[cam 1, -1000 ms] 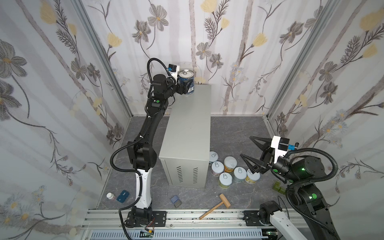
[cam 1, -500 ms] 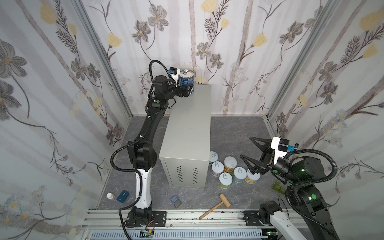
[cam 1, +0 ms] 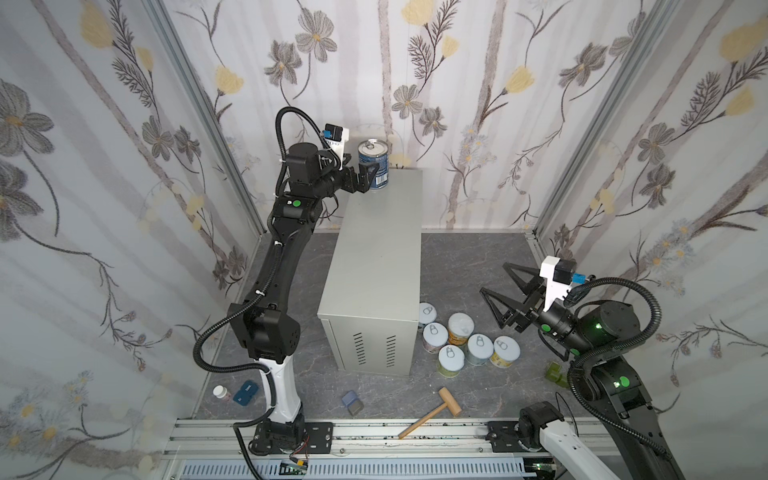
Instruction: Place and organize the canned foods onto the counter
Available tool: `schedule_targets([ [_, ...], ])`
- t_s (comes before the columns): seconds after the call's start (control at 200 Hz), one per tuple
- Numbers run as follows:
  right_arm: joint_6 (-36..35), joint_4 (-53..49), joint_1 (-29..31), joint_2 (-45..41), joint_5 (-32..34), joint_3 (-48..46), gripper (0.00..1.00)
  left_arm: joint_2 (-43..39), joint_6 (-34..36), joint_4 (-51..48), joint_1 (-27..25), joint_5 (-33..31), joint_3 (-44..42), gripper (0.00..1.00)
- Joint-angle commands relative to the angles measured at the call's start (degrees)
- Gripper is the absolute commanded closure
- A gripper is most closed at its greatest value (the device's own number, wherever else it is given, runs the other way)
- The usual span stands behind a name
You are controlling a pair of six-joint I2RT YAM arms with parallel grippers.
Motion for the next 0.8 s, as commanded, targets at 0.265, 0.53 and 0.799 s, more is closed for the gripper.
schedule_targets([
  [0.265,2.86,-12.86,0.28,13.42,16.20,0.66,0.00,-26.02,-1.88,-9.73,0.07,-6.91,-24.02,0.00],
  [0.53,2.17,-15.30,5.28,21.71,26.40,-7.13,0.00,-46.40,-0.22,-14.08,0.06,-9.81,-39.08,0.00],
  [0.799,6.07,-9.53,9.20,29.94,27.43,-14.06,0.01,-55.37,-2.31,-15.87,0.02,-4.79,-47.12,0.00],
])
